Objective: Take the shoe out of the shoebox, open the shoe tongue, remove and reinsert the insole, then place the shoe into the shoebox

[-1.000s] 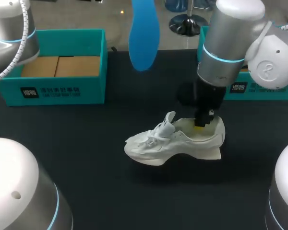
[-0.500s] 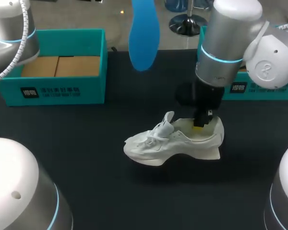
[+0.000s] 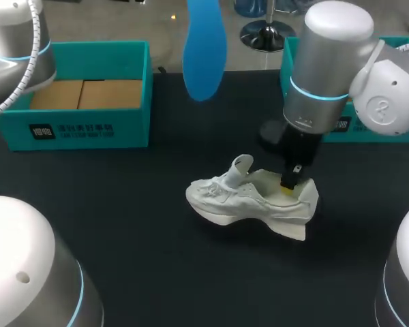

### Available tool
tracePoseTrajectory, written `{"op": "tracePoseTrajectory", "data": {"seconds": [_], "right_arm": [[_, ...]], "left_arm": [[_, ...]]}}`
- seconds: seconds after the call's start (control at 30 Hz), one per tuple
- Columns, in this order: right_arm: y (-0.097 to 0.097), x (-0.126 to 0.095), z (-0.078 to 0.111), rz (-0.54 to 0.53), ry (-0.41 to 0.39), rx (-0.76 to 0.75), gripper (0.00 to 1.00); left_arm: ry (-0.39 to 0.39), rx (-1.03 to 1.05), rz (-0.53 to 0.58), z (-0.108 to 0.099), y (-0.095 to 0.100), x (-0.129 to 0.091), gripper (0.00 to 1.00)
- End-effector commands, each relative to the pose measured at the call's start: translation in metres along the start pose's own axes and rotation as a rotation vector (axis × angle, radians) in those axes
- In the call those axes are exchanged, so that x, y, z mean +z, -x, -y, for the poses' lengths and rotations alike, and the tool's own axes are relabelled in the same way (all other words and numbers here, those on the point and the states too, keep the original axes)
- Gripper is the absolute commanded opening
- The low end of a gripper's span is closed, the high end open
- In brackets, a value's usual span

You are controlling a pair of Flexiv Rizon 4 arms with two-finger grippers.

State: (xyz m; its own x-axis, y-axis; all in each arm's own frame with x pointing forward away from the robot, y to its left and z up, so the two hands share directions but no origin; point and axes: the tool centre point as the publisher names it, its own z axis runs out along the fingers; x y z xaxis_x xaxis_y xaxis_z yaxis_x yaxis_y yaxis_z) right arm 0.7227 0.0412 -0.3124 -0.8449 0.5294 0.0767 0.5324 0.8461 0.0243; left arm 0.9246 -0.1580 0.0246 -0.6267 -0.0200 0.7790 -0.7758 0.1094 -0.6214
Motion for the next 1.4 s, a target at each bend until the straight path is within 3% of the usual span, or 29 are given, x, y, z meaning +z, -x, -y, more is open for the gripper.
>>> {"op": "tracePoseTrajectory", "data": {"seconds": [0.03,0.23,0.33,0.43,1.0,1.17,1.4], "right_arm": [[-0.008,0.005,0.012,0.111,0.069,0.545,0.00],[-0.009,0.007,0.019,0.098,0.142,0.684,0.00],[-0.008,0.008,0.015,0.064,0.161,0.670,0.00],[-0.006,0.009,0.002,0.038,0.202,0.559,0.00],[-0.006,0.009,0.002,0.038,0.202,0.559,0.00],[-0.011,0.010,0.001,0.109,0.083,0.778,0.00],[-0.023,0.009,-0.003,0.145,0.115,0.937,0.00]], "left_arm": [[0.003,0.000,-0.001,0.001,0.001,0.000,0.00],[0.003,0.000,-0.001,0.001,0.001,0.000,0.00],[0.003,0.000,-0.001,0.001,0.001,0.000,0.00],[0.003,0.000,-0.001,0.001,0.001,0.000,0.00],[0.003,0.000,-0.001,0.001,0.001,0.000,0.00],[0.003,0.000,-0.001,0.001,0.001,0.000,0.00],[0.003,0.000,-0.001,0.001,0.001,0.000,0.00]]}}
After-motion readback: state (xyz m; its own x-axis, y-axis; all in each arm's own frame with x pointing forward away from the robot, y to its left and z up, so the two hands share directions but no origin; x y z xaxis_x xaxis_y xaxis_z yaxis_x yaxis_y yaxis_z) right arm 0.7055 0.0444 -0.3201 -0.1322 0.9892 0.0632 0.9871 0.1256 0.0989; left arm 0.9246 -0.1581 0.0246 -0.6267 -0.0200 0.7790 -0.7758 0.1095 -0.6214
